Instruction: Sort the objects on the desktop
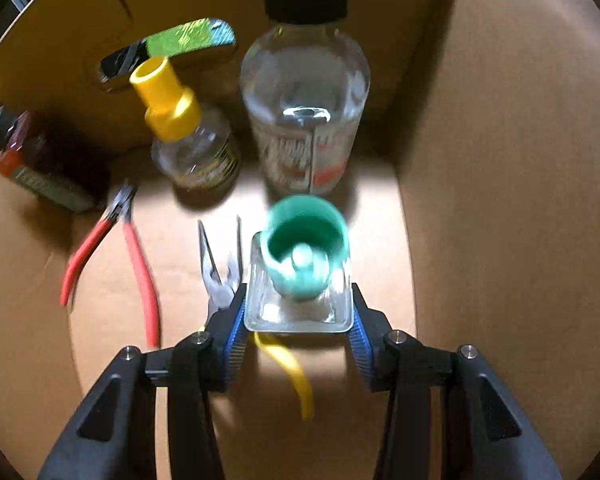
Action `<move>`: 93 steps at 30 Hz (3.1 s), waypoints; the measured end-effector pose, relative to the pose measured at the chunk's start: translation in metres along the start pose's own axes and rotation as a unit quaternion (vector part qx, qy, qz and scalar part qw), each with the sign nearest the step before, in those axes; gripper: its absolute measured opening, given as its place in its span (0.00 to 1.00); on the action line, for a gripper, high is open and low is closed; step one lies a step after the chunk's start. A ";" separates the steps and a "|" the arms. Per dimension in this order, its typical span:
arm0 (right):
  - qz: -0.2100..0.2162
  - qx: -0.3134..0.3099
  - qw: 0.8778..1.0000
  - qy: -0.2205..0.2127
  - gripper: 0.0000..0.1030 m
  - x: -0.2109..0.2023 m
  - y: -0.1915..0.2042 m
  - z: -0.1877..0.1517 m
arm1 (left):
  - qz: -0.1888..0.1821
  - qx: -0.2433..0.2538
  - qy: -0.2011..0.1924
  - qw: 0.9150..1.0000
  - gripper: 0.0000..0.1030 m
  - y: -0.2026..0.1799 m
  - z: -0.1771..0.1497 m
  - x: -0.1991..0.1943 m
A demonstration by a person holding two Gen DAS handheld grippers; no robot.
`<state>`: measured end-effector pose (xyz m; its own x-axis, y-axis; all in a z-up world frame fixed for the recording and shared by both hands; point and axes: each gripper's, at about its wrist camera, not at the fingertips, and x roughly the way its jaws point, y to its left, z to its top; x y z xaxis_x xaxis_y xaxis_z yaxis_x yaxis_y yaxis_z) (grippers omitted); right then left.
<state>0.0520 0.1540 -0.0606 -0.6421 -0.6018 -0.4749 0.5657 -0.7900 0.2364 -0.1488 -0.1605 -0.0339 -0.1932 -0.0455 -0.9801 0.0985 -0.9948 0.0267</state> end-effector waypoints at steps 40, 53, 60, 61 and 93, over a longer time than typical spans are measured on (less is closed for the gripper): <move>-0.105 0.009 0.994 -0.033 0.81 -0.057 -0.022 0.022 | -0.076 0.024 -0.537 0.840 0.96 -0.135 -0.187 -0.148; -0.209 0.040 0.977 -0.032 0.81 -0.064 -0.055 0.035 | -0.069 0.084 -0.466 0.878 1.00 -0.168 -0.153 -0.074; -0.217 0.045 0.974 -0.037 0.81 -0.060 -0.058 0.040 | -0.076 0.058 -0.423 0.901 1.00 -0.162 -0.137 -0.051; -0.217 0.045 0.974 -0.040 0.81 -0.059 -0.059 0.041 | -0.074 0.055 -0.421 0.902 1.00 -0.160 -0.137 -0.049; -0.281 -0.076 0.948 -0.126 0.43 0.188 -0.228 0.316 | -0.017 0.014 -0.453 0.891 1.00 -0.139 -0.092 -0.073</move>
<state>-0.3612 0.1840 0.0638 -0.9566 -0.1145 -0.2679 0.1534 -0.9797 -0.1291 -0.0586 -0.0106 0.0157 -0.9058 -0.0578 -0.4197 0.0560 -0.9983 0.0165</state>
